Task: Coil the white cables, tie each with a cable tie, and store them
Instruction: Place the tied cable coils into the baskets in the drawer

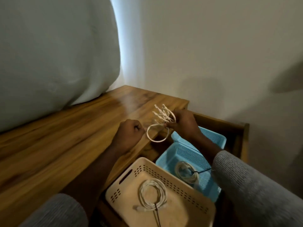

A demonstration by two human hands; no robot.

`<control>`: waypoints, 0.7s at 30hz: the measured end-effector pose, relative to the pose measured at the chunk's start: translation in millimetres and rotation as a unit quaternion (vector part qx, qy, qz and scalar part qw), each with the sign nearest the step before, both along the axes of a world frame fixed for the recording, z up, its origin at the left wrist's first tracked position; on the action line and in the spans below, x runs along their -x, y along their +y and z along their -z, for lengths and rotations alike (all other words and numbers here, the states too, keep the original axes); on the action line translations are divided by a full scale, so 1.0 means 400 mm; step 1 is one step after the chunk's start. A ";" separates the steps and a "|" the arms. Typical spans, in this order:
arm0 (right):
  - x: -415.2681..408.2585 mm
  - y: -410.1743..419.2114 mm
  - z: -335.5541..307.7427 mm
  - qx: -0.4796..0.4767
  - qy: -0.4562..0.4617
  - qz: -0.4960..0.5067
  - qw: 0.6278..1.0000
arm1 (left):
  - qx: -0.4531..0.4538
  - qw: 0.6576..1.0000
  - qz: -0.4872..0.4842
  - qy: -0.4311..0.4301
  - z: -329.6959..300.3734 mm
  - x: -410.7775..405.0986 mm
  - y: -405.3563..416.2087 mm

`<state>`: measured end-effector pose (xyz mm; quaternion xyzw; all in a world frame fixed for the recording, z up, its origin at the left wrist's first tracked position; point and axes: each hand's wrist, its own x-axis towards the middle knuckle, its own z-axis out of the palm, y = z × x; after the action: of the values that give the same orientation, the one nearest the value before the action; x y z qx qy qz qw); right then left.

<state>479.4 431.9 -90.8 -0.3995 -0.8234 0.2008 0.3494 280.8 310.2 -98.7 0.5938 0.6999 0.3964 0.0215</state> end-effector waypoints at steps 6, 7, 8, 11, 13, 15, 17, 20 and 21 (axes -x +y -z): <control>-0.152 0.077 0.060 0.027 -0.020 0.096 0.995 | 0.024 0.999 0.047 0.009 0.024 -0.115 0.083; -0.167 0.089 0.076 0.036 -0.021 0.120 0.992 | 0.028 0.998 0.055 0.006 0.031 -0.127 0.091; -0.180 0.099 0.095 0.045 -0.024 0.145 0.988 | 0.032 0.998 0.061 0.004 0.039 -0.138 0.098; -0.195 0.112 0.150 0.076 -0.035 0.195 0.977 | 0.047 0.996 0.076 0.016 0.059 -0.162 0.105; -0.191 0.115 0.179 0.087 -0.044 0.214 0.972 | 0.060 0.994 0.085 0.028 0.068 -0.175 0.105; -0.188 0.123 0.200 0.105 -0.043 0.234 0.966 | 0.070 0.992 0.096 0.037 0.077 -0.180 0.104; -0.189 0.129 0.213 0.121 -0.042 0.249 0.960 | 0.073 0.991 0.100 0.043 0.086 -0.177 0.105; -0.193 0.134 0.221 0.127 -0.075 0.251 0.957 | 0.074 0.991 0.098 0.046 0.098 -0.172 0.103; -0.193 0.132 0.222 0.132 -0.096 0.242 0.956 | 0.075 0.991 0.098 0.049 0.102 -0.173 0.103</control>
<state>556.5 484.7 -179.6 -0.6470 -0.6977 0.1782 0.2509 350.1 351.3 -139.4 0.6748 0.6664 0.3090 0.0710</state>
